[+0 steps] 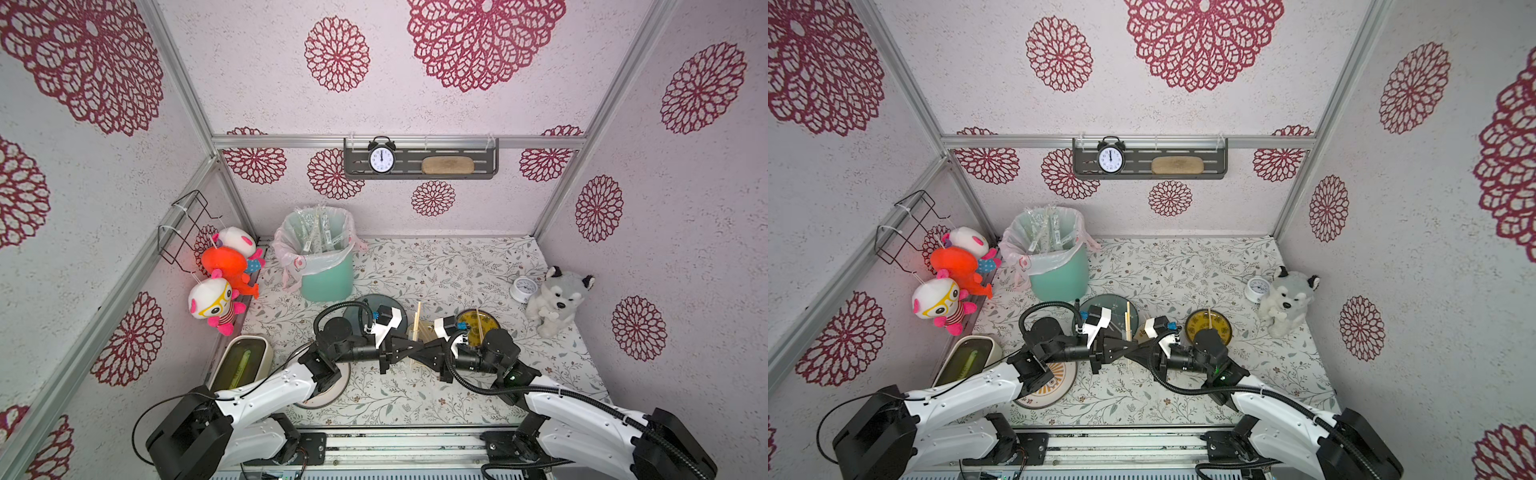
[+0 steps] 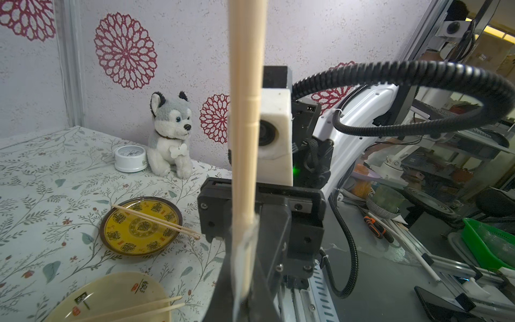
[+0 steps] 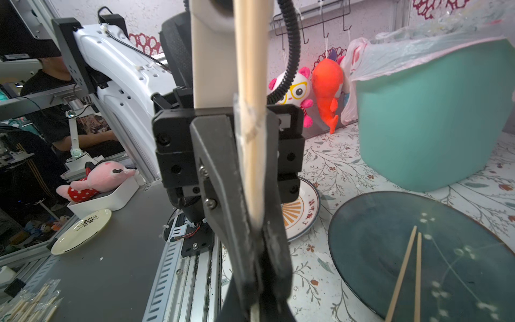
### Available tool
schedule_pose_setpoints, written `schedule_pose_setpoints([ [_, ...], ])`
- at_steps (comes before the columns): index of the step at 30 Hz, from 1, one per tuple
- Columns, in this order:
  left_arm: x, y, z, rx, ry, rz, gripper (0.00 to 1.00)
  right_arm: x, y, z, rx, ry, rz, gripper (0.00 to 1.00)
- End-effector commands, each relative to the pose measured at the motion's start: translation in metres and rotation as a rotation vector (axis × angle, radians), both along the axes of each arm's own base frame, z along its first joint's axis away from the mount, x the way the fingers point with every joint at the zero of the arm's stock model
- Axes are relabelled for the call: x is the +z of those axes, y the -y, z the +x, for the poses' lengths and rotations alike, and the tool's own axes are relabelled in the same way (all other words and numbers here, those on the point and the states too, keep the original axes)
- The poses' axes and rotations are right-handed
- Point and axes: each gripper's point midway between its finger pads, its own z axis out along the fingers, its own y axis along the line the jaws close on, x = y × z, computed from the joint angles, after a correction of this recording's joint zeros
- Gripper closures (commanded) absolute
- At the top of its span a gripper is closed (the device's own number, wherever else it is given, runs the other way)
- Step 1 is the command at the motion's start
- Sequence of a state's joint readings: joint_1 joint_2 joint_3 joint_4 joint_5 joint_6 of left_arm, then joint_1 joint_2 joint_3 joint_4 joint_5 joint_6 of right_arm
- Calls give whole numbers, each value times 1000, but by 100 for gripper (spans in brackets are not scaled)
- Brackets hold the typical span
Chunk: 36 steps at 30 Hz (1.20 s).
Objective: Remove the packaging of disposable chopsticks
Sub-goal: Remove the packet bag from the disposable chopsticks.
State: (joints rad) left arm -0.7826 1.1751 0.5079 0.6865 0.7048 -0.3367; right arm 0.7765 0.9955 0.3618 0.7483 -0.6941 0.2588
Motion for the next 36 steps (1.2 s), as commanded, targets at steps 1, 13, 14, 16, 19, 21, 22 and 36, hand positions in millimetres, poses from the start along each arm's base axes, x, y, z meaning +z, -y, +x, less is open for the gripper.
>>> schedule_pose_setpoints([
  [1, 1, -2, -10, -56, 2, 26, 100, 21, 3, 15, -68, 43, 74, 100],
  [13, 3, -18, 10, 15, -48, -18, 100, 33, 21, 16, -152, 57, 86, 28],
  [14, 1, -20, 9, 20, -45, -11, 100, 38, 23, 17, -166, 60, 91, 21],
  [16, -9, -20, 8, 19, -52, 45, 100, 56, 31, 19, -207, 90, 125, 14],
  [19, -28, -21, 2, -10, -76, 103, 100, 85, 34, 18, -211, 132, 169, 10],
  [21, -33, -22, -2, -20, -79, 114, 100, 98, 29, 21, -198, 133, 169, 12],
  [22, -36, -22, -5, -33, -80, 127, 100, 102, 25, 23, -187, 135, 168, 14],
  [36, -35, -28, -20, -61, -27, 140, 100, 98, -6, 36, -85, 86, 144, 43],
])
